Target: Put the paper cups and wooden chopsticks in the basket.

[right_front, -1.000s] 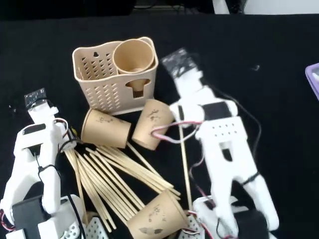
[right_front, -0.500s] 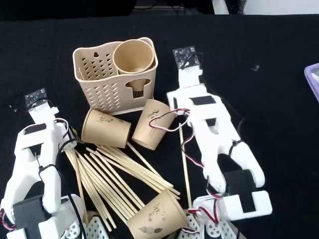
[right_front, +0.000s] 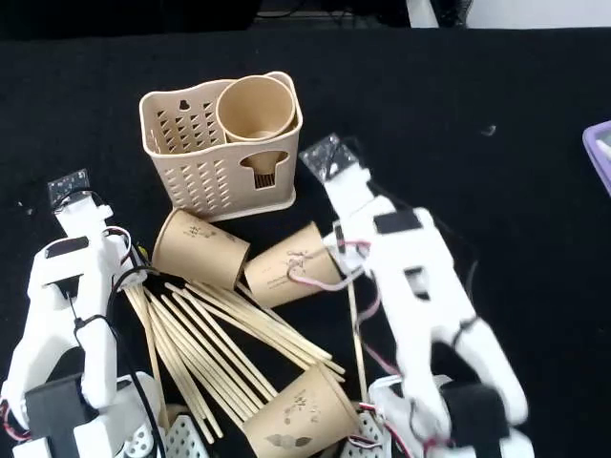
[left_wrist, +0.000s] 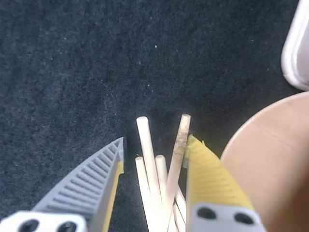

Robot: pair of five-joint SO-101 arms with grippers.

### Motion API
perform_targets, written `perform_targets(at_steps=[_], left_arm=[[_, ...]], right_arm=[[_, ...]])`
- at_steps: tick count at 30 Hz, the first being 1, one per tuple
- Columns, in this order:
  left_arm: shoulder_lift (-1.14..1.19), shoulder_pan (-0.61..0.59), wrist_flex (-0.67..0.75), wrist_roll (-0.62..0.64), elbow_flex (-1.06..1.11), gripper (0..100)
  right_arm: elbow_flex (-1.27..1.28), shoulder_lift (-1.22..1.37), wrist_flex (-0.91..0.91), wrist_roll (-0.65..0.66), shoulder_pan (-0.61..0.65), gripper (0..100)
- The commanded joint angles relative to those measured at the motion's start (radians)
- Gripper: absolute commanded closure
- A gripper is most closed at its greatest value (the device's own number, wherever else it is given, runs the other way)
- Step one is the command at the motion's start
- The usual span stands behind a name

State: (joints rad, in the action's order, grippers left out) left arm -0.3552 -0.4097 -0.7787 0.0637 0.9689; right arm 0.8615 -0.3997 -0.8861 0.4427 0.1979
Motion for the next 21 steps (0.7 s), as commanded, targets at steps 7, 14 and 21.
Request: perform_targets(at_steps=[7, 14, 21], left_arm=[[-0.032, -0.01, 0.009, 0.0, -0.013, 79], [-0.032, -0.01, 0.009, 0.0, -0.013, 79], [-0.032, -0.01, 0.009, 0.0, -0.013, 79]], right_arm=[[0.358, -0.671, -0.014, 0.012, 0.158, 68.8], [0.599, -1.135, -0.015, 0.028, 0.261, 69.1], [0.746, -1.383, -0.126, 0.219, 0.307, 71.7]])
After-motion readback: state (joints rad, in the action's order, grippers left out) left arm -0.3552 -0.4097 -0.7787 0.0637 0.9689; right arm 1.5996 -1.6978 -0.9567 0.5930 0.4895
